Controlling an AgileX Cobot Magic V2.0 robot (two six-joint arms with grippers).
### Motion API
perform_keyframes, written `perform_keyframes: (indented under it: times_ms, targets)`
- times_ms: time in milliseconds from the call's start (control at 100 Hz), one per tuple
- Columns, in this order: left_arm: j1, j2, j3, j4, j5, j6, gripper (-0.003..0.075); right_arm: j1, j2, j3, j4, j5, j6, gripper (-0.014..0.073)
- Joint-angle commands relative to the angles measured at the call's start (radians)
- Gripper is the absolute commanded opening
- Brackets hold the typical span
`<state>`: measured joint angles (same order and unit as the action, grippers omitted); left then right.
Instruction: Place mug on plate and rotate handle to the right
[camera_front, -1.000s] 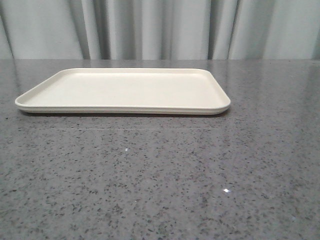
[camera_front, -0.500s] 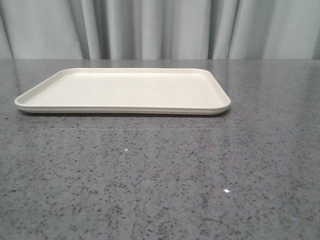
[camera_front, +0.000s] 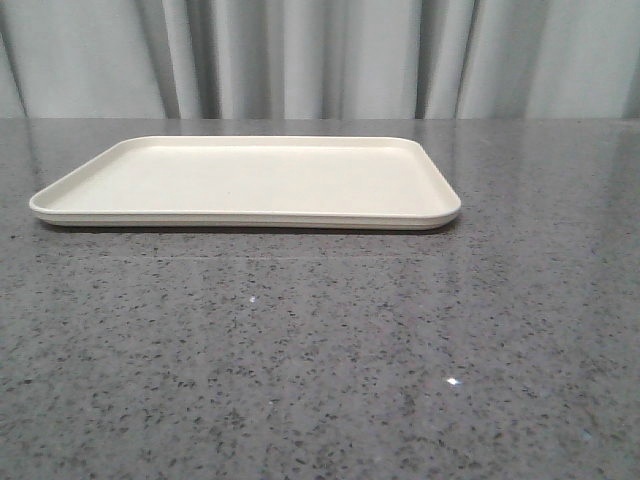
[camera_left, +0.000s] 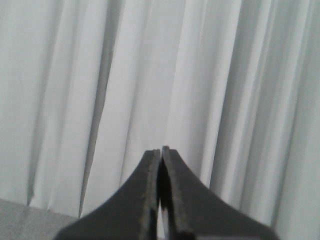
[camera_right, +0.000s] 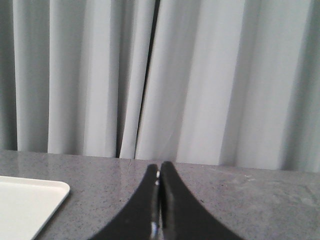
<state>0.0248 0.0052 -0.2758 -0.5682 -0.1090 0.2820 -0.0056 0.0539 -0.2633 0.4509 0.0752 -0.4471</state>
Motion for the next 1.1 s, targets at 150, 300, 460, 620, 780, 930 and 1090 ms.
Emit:
perform_keyframes:
  times_ms: [150, 300, 460, 620, 780, 930, 1090]
  targets:
    - [0.004, 0.110, -0.174, -0.002, -0.020, -0.010, -0.0020, -0.006, 0.121, -0.150, 0.008, -0.063, -0.010, -0.0066]
    - [0.004, 0.186, -0.275, 0.001, 0.055, -0.010, -0.0020, -0.006, 0.174, -0.223, 0.008, -0.060, -0.010, -0.0066]
    - [0.004, 0.273, -0.382, 0.005, 0.115, -0.010, -0.0020, -0.006, 0.214, -0.293, 0.008, -0.046, -0.010, -0.0066]
    - [0.004, 0.368, -0.493, 0.008, 0.211, -0.010, -0.0020, -0.006, 0.230, -0.339, 0.007, -0.008, -0.010, -0.0066]
    - [0.004, 0.463, -0.605, 0.008, 0.336, -0.010, -0.0019, -0.006, 0.230, -0.348, 0.001, -0.006, -0.011, -0.0041]
    - [0.004, 0.548, -0.692, 0.004, 0.393, -0.016, -0.0019, -0.006, 0.230, -0.348, 0.001, -0.006, -0.011, 0.0083]
    - [0.004, 0.617, -0.772, 0.004, 0.452, -0.023, -0.0018, -0.006, 0.230, -0.348, 0.001, -0.008, -0.011, 0.0146]
